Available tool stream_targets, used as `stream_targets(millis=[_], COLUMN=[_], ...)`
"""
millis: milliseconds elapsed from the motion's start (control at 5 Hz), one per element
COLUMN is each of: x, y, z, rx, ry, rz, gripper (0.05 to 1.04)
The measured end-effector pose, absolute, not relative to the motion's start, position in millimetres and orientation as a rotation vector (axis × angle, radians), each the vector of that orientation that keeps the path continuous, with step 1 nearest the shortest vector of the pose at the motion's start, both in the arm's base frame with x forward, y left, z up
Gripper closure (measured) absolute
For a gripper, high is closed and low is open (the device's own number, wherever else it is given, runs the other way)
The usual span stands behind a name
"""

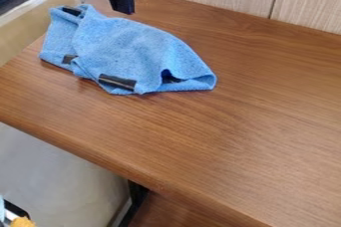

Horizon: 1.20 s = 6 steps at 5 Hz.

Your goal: Fold the cloth from bottom to top

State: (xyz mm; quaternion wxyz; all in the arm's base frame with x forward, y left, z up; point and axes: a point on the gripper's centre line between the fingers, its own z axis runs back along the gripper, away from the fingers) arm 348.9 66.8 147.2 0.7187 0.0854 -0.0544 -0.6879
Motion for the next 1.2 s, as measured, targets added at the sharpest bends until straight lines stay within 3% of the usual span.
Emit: stream_targets(millis=[400,800,1200], x=[340,318,285], y=[62,54,42], z=[121,123,99], rx=[0.115,0.099,0.063], ry=[-0.1,-0.119,-0.066], rz=[-1.495,-1.529,-1.617], gripper=[0.083,0.083,0.083])
